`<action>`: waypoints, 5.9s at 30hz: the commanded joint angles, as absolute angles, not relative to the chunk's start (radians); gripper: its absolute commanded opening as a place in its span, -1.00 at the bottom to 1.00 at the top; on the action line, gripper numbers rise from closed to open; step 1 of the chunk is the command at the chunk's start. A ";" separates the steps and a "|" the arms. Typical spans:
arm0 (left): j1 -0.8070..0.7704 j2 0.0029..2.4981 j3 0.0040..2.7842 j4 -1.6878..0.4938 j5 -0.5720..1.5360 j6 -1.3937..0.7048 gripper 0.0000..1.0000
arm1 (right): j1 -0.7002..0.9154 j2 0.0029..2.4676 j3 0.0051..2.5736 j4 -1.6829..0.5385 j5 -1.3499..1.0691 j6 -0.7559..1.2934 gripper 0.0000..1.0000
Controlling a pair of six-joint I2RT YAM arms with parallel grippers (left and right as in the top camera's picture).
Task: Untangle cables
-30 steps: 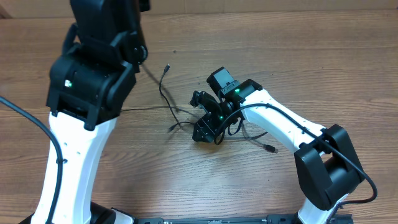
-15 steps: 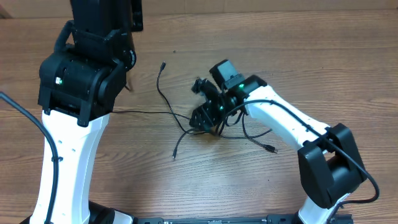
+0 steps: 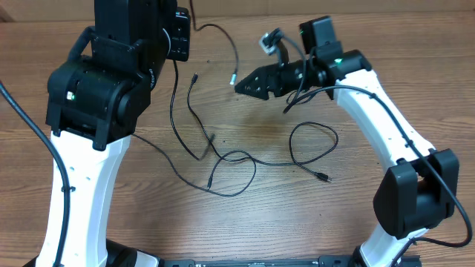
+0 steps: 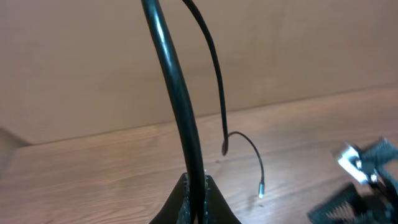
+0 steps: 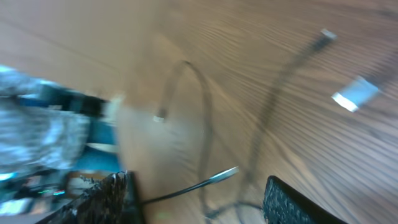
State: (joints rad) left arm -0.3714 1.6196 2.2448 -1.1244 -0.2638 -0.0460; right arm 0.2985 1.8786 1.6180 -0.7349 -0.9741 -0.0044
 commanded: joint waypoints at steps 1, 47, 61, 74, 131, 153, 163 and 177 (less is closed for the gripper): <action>-0.369 1.643 2.256 -1.132 -0.100 -0.025 -0.92 | 0.273 1.874 1.650 -0.673 -1.290 0.001 0.39; -0.365 1.678 2.256 -1.518 0.007 0.493 -0.92 | 0.208 1.874 1.650 0.170 -1.568 0.109 0.25; -0.361 1.679 2.256 -1.662 0.209 0.663 -0.92 | 0.200 1.874 1.650 0.176 -1.506 0.104 0.44; -0.360 1.679 2.256 -1.608 0.274 0.718 -0.91 | 0.229 1.874 1.650 0.217 -1.555 0.105 0.09; -0.360 1.679 2.256 -1.596 0.237 0.602 1.00 | -0.426 1.874 1.658 1.201 -1.221 1.500 -0.93; -0.360 1.679 2.256 -1.596 0.236 0.602 1.00 | -0.485 1.874 1.858 1.192 -1.042 1.502 -0.93; -0.360 1.679 2.256 -1.596 0.236 0.602 1.00 | -0.670 1.874 1.858 1.026 -1.028 1.374 -0.93; -0.360 1.679 2.256 -1.596 0.236 0.603 0.99 | -0.680 1.874 1.857 0.549 -1.075 1.012 -0.93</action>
State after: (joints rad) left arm -0.3618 1.6825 2.2448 -1.5940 0.2283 0.6193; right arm -0.6846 1.8790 1.8336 0.5636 -1.0702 1.0988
